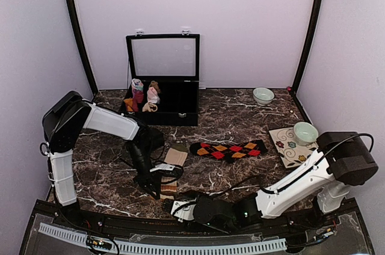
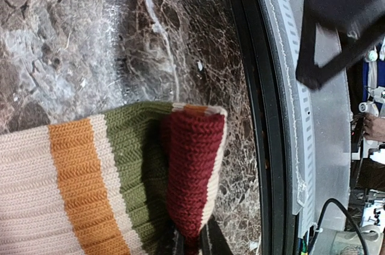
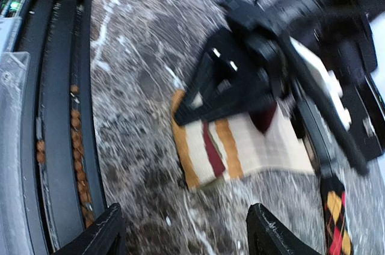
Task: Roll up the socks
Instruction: Roll the sock at the center of the board.
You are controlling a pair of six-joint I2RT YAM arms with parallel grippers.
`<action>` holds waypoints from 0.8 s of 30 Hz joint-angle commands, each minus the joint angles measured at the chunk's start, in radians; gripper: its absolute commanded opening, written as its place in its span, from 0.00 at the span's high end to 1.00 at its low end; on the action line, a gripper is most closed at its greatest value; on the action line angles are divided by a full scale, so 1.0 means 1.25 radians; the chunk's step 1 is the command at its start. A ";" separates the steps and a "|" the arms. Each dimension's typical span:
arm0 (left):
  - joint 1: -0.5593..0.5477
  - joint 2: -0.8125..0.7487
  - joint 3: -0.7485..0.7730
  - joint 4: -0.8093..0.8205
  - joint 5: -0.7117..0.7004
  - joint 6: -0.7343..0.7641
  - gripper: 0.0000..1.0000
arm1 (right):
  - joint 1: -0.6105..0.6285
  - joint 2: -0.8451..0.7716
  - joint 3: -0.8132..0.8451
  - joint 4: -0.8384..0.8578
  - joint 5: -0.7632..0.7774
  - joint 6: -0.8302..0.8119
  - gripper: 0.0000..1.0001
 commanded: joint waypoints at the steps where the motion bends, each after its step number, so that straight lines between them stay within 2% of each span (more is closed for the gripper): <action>1: 0.007 0.059 0.006 0.034 -0.103 -0.014 1.00 | -0.034 0.045 0.052 0.068 -0.119 -0.161 0.33; 6: 0.012 0.070 0.019 0.020 -0.099 -0.008 1.00 | -0.069 0.086 0.106 0.060 -0.224 -0.211 0.40; 12: 0.014 0.095 0.041 0.005 -0.094 0.002 1.00 | -0.105 0.131 0.156 0.050 -0.307 -0.235 0.44; 24: 0.016 0.102 0.060 -0.013 -0.100 0.013 1.00 | -0.154 0.180 0.142 0.047 -0.355 -0.193 0.51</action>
